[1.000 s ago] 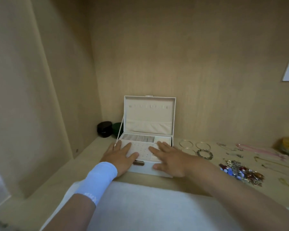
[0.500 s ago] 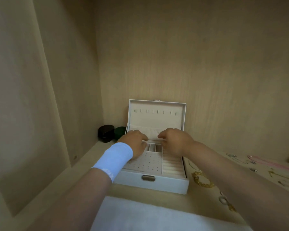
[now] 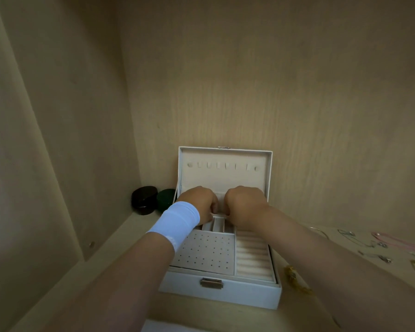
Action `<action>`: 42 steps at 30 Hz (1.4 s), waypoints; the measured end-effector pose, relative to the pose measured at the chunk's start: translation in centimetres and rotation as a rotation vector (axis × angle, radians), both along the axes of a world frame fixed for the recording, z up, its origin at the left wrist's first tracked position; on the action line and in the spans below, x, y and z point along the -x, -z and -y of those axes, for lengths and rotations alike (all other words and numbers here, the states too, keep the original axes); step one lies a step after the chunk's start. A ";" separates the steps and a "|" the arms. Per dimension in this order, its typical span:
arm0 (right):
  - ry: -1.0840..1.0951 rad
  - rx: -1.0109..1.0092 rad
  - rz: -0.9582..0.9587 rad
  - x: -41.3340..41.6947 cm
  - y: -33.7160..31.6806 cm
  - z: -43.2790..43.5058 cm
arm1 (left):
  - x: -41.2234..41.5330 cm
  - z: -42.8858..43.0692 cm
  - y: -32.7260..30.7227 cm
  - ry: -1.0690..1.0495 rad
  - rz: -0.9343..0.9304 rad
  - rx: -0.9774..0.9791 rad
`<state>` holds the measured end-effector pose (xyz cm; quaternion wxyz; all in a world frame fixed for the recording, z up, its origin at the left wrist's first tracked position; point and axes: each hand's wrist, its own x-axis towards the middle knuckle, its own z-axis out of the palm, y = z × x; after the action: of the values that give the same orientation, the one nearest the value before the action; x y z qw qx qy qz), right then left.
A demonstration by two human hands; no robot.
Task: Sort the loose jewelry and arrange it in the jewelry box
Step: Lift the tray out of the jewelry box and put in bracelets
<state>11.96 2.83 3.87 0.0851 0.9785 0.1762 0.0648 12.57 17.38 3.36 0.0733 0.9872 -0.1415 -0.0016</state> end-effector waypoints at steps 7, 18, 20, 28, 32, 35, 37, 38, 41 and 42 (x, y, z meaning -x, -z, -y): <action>-0.039 0.071 0.030 0.6 0.2 0.0 | -0.1 -0.1 0.0 0.040 0.023 -0.050; -0.021 -0.192 0.016 1.2 -0.8 0.8 | 1.5 -1.2 -0.8 -0.001 0.124 0.107; -0.028 -0.228 0.008 1.2 -2.0 1.1 | 2.1 -1.5 -2.1 0.004 0.117 0.179; -0.114 -0.406 -0.124 3.1 -4.8 2.3 | 7.8 -1.3 -5.5 0.029 -0.052 0.256; -0.137 -0.382 -0.194 5.1 -2.5 2.4 | 11.4 -1.4 -3.5 0.054 -0.147 0.213; -0.134 -0.401 -0.201 6.2 -1.1 2.4 | 13.0 -2.4 -2.0 -0.005 -0.155 0.232; -0.135 -0.462 -0.174 6.8 -0.7 2.4 | 13.7 -3.3 -1.3 -0.039 -0.114 0.221; -0.127 -0.490 -0.168 7.0 -0.6 2.5 | 14.1 -3.5 -0.9 -0.044 -0.089 0.206; -0.101 -0.538 -0.135 8.9 -0.5 3.2 | 15.3 -3.7 0.3 -0.039 -0.046 0.132; -0.096 -0.517 -0.108 9.9 -0.4 3.4 | 15.6 -3.6 0.6 -0.043 -0.040 0.109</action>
<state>2.04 -0.58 4.26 -0.1802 0.9603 0.2045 0.0594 -3.07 20.99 2.73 0.1297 0.9843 -0.1188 -0.0119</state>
